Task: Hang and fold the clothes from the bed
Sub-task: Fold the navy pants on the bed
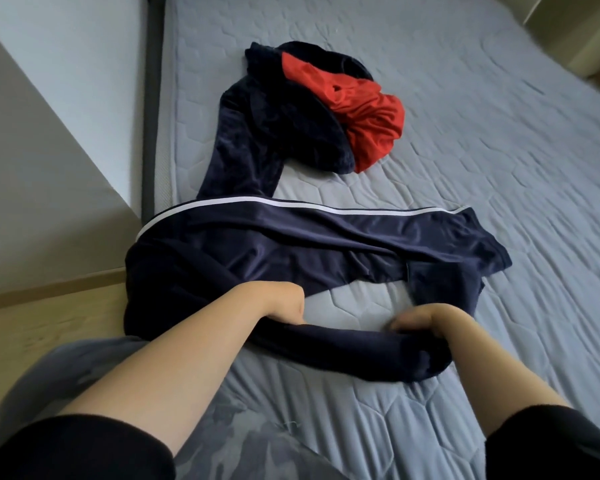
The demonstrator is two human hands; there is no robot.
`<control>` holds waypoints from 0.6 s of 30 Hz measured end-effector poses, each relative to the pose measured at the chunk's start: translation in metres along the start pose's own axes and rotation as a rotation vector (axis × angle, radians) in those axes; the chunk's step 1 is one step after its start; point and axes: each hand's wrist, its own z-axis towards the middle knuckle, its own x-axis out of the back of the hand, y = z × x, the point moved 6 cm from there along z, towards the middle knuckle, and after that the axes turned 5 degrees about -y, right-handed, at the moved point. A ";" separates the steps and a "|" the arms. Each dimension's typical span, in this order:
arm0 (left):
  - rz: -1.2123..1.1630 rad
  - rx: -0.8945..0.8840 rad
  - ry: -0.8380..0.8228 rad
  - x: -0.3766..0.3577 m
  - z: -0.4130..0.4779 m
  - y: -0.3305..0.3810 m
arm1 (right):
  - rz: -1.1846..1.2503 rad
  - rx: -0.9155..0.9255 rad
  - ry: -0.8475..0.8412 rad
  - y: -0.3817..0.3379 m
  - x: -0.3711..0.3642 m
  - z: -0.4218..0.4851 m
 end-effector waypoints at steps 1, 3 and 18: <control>0.052 0.025 -0.024 -0.003 -0.001 0.000 | 0.032 -0.036 0.132 0.015 0.014 0.000; 0.154 0.055 -0.006 -0.005 -0.002 -0.001 | -0.081 -0.152 0.390 0.043 0.040 -0.007; 0.242 -0.009 0.600 0.023 0.028 0.042 | 1.982 0.756 0.340 0.008 0.100 -0.025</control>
